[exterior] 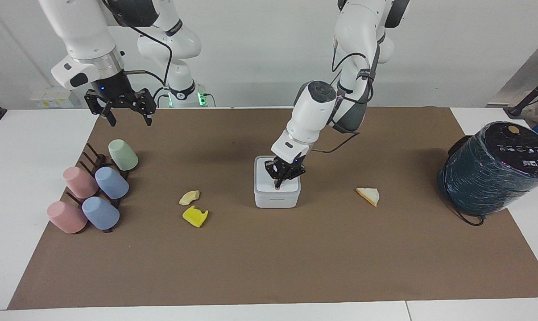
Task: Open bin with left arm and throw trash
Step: 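Grasp the white lid with the left gripper and lift it off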
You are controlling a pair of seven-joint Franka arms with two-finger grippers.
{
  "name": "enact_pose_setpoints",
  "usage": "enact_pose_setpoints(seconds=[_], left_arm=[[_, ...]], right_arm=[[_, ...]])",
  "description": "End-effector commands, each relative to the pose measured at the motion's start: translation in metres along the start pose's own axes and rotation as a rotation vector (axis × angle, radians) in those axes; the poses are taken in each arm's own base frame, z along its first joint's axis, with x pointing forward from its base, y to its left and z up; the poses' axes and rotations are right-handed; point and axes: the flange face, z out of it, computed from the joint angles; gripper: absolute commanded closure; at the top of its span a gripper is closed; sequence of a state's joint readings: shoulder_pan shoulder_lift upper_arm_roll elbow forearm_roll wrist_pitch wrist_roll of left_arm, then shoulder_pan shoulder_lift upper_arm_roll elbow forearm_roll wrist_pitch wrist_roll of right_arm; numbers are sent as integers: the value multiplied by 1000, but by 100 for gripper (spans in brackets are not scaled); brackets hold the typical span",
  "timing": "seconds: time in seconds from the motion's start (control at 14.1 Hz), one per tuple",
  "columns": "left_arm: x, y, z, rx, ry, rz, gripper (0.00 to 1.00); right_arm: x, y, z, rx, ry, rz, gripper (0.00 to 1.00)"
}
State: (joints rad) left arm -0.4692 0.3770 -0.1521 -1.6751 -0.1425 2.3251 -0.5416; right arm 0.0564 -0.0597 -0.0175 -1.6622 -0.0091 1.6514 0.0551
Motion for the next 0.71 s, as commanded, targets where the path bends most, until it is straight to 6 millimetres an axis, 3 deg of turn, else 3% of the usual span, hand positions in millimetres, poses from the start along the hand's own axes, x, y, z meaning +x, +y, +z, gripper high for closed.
enact_pose_setpoints(seconds=[0.0,0.14,0.42,0.49,0.64], left_arm=[[-9,0,17,17,-18,-8,100],[-10,-1,19,27,-18,-1,100],[-18,-14,43,39,-25,-6,100],[-13,-14,37,39,-19,-9,100],[5,-5,6,75,-27,19,100]], right_arm=[[-1,14,-3,9,-9,15,0],[0,15,-5,9,3,18,0],[-1,7,-4,9,-6,1,0],[-1,7,-3,9,-8,1,0],[-1,8,-3,9,-8,3,0]])
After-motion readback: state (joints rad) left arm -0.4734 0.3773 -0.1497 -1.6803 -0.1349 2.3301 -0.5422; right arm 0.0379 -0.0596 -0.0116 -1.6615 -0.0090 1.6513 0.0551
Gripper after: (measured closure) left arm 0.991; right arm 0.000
